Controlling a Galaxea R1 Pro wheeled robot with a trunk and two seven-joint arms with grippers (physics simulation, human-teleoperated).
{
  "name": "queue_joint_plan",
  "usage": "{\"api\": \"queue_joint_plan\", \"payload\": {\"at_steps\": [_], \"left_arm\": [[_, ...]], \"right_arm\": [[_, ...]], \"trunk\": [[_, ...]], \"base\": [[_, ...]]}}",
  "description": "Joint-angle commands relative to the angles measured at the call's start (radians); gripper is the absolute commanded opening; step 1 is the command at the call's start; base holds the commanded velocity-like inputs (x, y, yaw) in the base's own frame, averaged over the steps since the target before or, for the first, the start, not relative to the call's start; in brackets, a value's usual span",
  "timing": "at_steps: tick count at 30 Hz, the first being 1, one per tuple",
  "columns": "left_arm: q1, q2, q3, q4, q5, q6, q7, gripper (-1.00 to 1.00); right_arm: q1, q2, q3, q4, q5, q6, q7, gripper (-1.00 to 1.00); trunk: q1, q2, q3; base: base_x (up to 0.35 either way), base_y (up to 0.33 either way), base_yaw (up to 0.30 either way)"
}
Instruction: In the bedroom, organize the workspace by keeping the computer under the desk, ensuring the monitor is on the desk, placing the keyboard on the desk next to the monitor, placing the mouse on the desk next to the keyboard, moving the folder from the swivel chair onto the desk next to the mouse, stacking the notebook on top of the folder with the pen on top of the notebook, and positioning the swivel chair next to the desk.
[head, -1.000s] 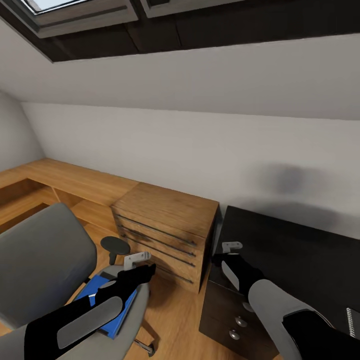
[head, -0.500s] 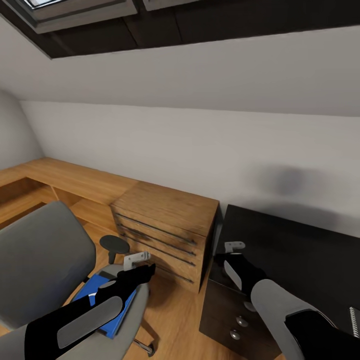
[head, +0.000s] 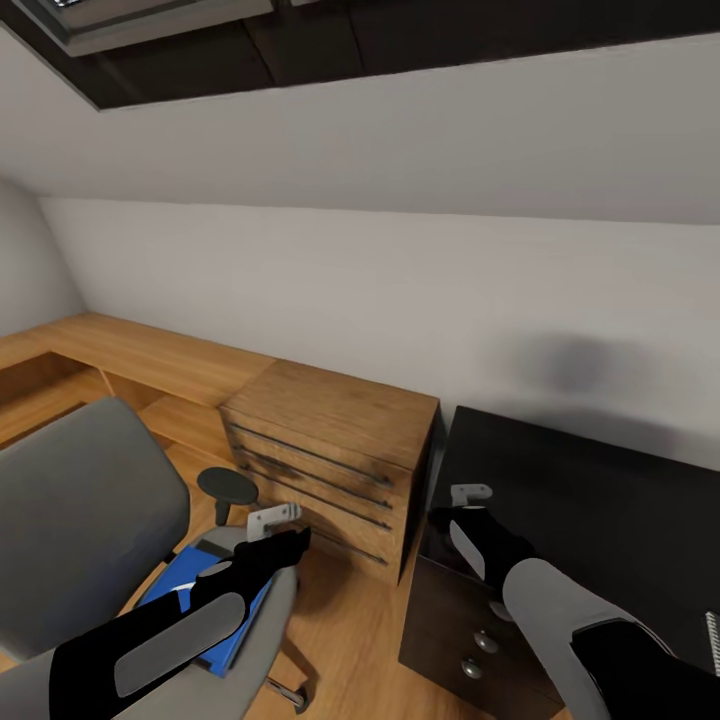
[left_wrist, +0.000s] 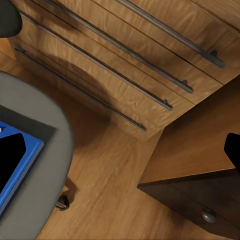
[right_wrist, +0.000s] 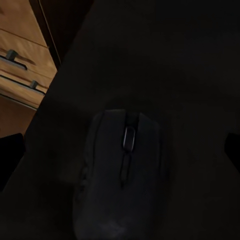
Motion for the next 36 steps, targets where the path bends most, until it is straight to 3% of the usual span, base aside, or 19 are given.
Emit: {"api": "queue_joint_plan", "payload": {"at_steps": [1, 7, 14, 22, 27, 36], "left_arm": [[-0.002, 0.0, -0.002, -0.001, 0.002, 0.004, 0.005, 1.0], [-0.002, 0.001, -0.001, -0.001, 0.002, 0.004, 0.005, 1.0], [-0.002, 0.001, -0.001, -0.001, 0.002, 0.004, 0.005, 1.0], [-0.002, 0.001, -0.002, -0.001, 0.002, 0.004, 0.005, 1.0], [-0.002, 0.0, -0.002, -0.001, 0.002, 0.004, 0.005, 1.0], [-0.002, -0.001, -0.002, -0.001, 0.002, 0.004, 0.005, 1.0]], "right_arm": [[-0.001, -0.001, 0.007, -0.002, -0.011, 0.006, -0.007, 1.0], [-0.001, 0.0, 0.006, -0.001, -0.049, 0.019, -0.007, 1.0], [-0.001, 0.0, 0.006, -0.003, -0.059, 0.028, -0.007, 1.0], [-0.001, -0.002, 0.006, -0.003, -0.062, 0.03, -0.007, 1.0], [-0.001, -0.006, 0.006, -0.003, -0.062, 0.031, -0.008, 1.0], [-0.002, -0.014, 0.006, -0.001, -0.079, 0.057, -0.008, 1.0]], "trunk": [[0.004, -0.008, -0.004], [0.027, -0.05, -0.023], [0.054, -0.099, -0.045], [0.054, -0.099, -0.045], [0.073, -0.134, -0.061], [0.073, -0.134, -0.061]], "base": [[0.0, 0.0, 0.0], [0.0, 0.0, 0.0], [0.0, 0.0, 0.0], [0.0, 0.0, 0.0], [0.0, 0.0, 0.0], [0.0, 0.0, 0.0]]}}
